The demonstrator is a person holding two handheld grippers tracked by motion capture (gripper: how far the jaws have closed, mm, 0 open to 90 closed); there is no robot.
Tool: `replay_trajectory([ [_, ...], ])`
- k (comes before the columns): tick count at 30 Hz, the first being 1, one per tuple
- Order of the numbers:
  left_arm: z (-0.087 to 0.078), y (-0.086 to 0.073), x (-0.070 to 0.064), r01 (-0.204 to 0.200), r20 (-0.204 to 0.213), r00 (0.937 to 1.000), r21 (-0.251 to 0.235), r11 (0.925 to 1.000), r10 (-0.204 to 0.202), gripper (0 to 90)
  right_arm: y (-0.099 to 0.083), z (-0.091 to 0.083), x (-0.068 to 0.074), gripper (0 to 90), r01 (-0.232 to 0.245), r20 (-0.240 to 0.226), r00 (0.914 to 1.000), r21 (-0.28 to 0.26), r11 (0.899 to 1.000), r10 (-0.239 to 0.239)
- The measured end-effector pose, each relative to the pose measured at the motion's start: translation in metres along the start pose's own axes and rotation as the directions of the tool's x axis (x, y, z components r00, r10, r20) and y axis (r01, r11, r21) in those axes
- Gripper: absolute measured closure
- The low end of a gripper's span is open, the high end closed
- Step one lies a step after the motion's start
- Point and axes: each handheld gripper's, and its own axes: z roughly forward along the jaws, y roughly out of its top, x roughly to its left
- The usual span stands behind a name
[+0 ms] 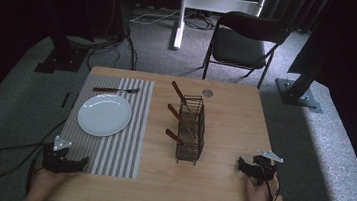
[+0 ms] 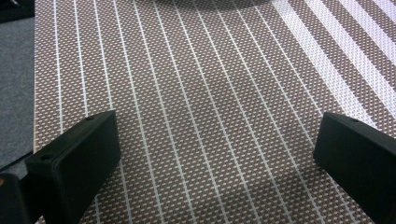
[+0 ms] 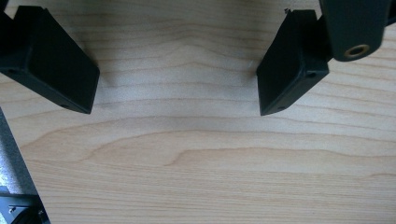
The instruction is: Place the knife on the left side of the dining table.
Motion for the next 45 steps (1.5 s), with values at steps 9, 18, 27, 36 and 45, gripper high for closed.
replay_trajectory([
  [9,-0.003,-0.002,-0.002,-0.023,0.031,0.9992,-0.007,0.9997,0.023,3.8,0.0,0.0,0.0,12.3,0.0,0.0,1.0,0.0,1.0,0.0],
  [18,-0.004,0.006,-0.011,-0.045,0.066,0.9968,0.003,0.999,0.044,4.1,0.0,0.0,0.0,12.3,0.0,0.0,1.0,0.0,1.0,0.0],
  [27,-0.006,0.02,-0.019,-0.048,0.097,0.994,-0.025,0.9985,0.05,4.8,0.0,0.0,0.0,12.3,0.0,0.0,1.0,0.0,1.0,0.0],
  [36,-0.005,0.04,-0.035,-0.078,0.141,0.9865,-0.046,0.9959,0.084,5.7,0.0,0.0,0.0,12.3,0.0,0.0,1.0,0.0,1.0,0.0],
  [45,0.0,0.069,-0.057,-0.137,0.187,0.9714,-0.063,0.9886,0.146,5.7,0.0,0.0,0.0,12.3,-0.001,-0.001,1.0,-0.001,1.0,0.001],
])
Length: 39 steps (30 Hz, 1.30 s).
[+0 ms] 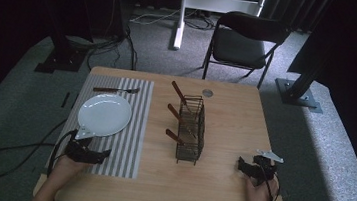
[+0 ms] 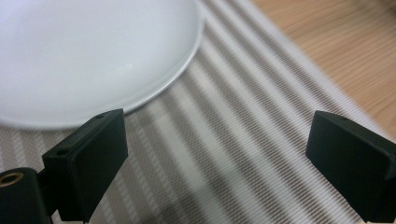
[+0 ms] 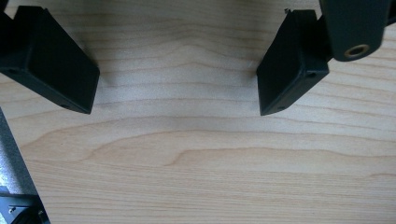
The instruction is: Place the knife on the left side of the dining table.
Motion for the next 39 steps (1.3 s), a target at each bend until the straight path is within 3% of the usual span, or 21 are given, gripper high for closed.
replay_trajectory([
  [11,0.01,0.034,-0.023,-0.043,0.077,0.996,-0.036,0.9984,0.046,5.8,0.0,0.0,0.0,12.3,0.002,0.0,1.0,0.0,1.0,-0.002],
  [13,0.011,0.04,-0.028,-0.054,0.101,0.9932,-0.043,0.9976,0.058,5.8,0.0,0.0,0.0,12.3,0.002,0.0,1.0,0.0,1.0,-0.002],
  [23,0.016,0.068,-0.044,-0.085,0.127,0.9873,-0.083,0.9929,0.095,8.1,0.0,0.0,0.0,12.3,0.002,0.001,1.0,0.0,1.0,-0.002],
  [26,0.018,0.079,-0.048,-0.087,0.162,0.9816,-0.088,0.9923,0.101,8.1,0.0,0.0,0.0,12.4,0.002,0.0,1.0,0.0,1.0,-0.002],
  [39,0.022,0.112,-0.066,-0.145,0.177,0.9707,-0.109,0.9834,0.163,13.1,0.0,0.0,0.0,12.3,0.002,0.001,1.0,0.0,1.0,-0.002],
])
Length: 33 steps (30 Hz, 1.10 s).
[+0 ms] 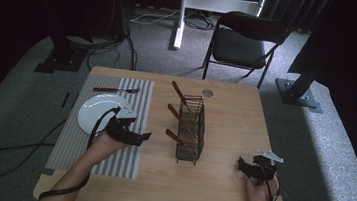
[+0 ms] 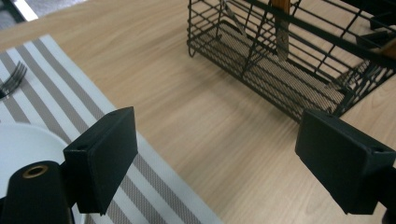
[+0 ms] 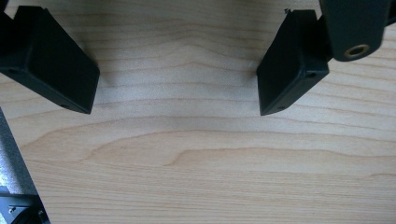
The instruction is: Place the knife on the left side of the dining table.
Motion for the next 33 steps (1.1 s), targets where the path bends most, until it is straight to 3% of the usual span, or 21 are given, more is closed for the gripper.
replay_trajectory([
  [3,0.001,0.006,0.0,0.018,0.014,0.9997,-0.018,0.9997,-0.018,13.1,0.0,0.0,0.0,12.3,0.0,0.0,1.0,0.0,1.0,0.0],
  [18,0.015,0.046,-0.006,-0.018,0.034,0.9992,-0.033,0.9993,0.019,14.1,0.0,0.0,0.0,12.4,-0.001,0.0,1.0,0.0,1.0,0.001],
  [22,0.016,0.054,-0.006,-0.019,0.031,0.9993,-0.04,0.999,0.02,14.2,0.0,0.0,0.0,12.3,0.0,0.0,1.0,0.0,1.0,0.0],
  [28,0.021,0.067,-0.008,0.0,0.063,0.998,-0.049,0.9988,0.003,14.3,0.0,0.0,0.0,12.3,0.0,0.0,1.0,0.0,1.0,0.0],
  [33,0.027,0.075,-0.012,-0.012,0.052,0.9986,-0.039,0.9992,0.014,15.0,0.0,0.0,0.0,12.4,-0.001,0.0,1.0,0.0,1.0,0.001],
])
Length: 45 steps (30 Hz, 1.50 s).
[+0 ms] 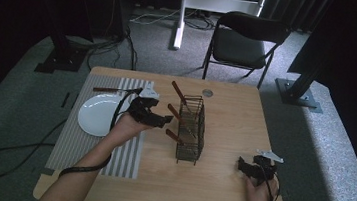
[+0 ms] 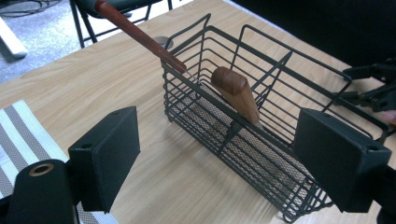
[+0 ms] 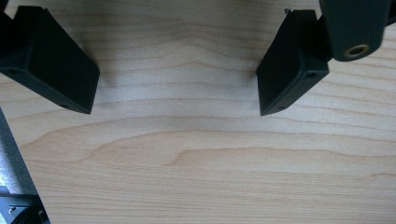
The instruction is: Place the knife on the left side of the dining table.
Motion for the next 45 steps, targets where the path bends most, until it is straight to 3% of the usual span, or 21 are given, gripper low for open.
replay_trajectory([
  [6,0.01,0.004,0.002,0.051,0.037,0.998,0.011,0.9986,-0.052,23.2,0.0,0.0,0.0,12.3,-0.001,0.0,1.0,0.0,1.0,0.001],
  [10,0.012,0.005,0.004,0.089,0.035,0.9954,-0.005,0.996,-0.089,34.0,0.0,0.0,0.0,12.4,0.001,0.0,1.0,0.0,1.0,-0.001],
  [14,0.015,0.007,0.001,0.098,0.035,0.9946,-0.009,0.9952,-0.097,42.8,0.0,0.0,0.0,12.4,0.002,0.0,1.0,0.0,1.0,-0.002],
  [17,0.017,0.009,0.004,0.135,0.06,0.9891,-0.015,0.9907,-0.134,48.4,0.0,0.0,0.0,12.3,0.001,0.0,1.0,0.0,1.0,-0.001],
  [19,0.018,0.009,0.004,0.139,0.071,0.9878,-0.006,0.9903,-0.138,52.7,0.0,0.0,0.0,12.3,0.001,0.0,1.0,0.0,1.0,-0.001],
  [22,0.019,0.008,0.007,0.169,0.114,0.9795,-0.015,0.9855,-0.166,58.7,0.0,0.0,0.0,12.3,0.001,0.0,1.0,0.0,1.0,-0.001],
  [28,0.017,0.009,0.006,0.162,0.153,0.9757,-0.027,0.9863,-0.156,69.5,0.0,0.0,0.0,12.3,0.001,0.0,1.0,0.0,1.0,-0.001],
  [30,0.016,0.009,0.005,0.172,0.187,0.9687,-0.029,0.9846,-0.164,72.1,0.0,0.0,0.0,12.4,0.001,0.0,1.0,0.0,1.0,-0.001],
  [32,0.014,0.009,0.003,0.164,0.21,0.9656,-0.036,0.9858,-0.153,74.0,0.0,0.0,0.0,12.4,0.001,0.0,1.0,0.0,1.0,-0.001],
  [40,0.012,0.008,-0.006,0.13,0.203,0.9723,-0.057,0.9899,-0.116,74.9,0.0,0.0,0.0,12.4,0.001,0.0,1.0,-0.001,1.0,-0.001],
  [45,0.005,0.009,-0.006,0.135,0.209,0.9708,-0.067,0.9886,-0.118,75.0,0.0,0.0,0.0,12.4,0.002,0.001,1.0,-0.001,1.0,-0.002],
])
